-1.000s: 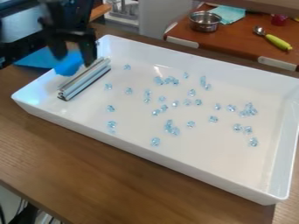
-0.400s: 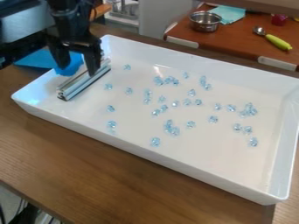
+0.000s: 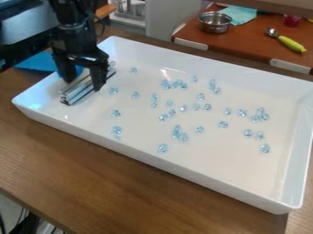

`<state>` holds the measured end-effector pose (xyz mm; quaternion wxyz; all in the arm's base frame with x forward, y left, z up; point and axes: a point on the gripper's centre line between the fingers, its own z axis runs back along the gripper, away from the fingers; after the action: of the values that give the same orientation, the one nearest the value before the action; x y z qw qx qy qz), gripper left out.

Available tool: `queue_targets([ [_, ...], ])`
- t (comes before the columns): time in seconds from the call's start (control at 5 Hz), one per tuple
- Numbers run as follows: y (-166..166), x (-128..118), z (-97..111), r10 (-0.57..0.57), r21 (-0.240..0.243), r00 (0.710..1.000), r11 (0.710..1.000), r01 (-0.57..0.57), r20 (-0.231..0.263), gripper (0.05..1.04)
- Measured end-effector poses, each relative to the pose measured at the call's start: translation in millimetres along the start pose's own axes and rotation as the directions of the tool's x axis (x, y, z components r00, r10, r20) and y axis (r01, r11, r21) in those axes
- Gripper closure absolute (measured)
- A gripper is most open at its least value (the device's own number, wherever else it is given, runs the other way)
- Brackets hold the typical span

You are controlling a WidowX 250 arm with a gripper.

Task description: Sweep into pile

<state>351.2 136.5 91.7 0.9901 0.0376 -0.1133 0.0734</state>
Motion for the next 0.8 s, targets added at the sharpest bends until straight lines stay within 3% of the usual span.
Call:
queue_targets([
  [0.4, -4, -4, 0, -0.005, -0.024, 1.000, 1.000, 0.004, -0.024, 0.700],
  [0.8, -20, -4, -1, 0.011, -0.034, 1.000, 0.999, -0.012, -0.025, 0.718],
])
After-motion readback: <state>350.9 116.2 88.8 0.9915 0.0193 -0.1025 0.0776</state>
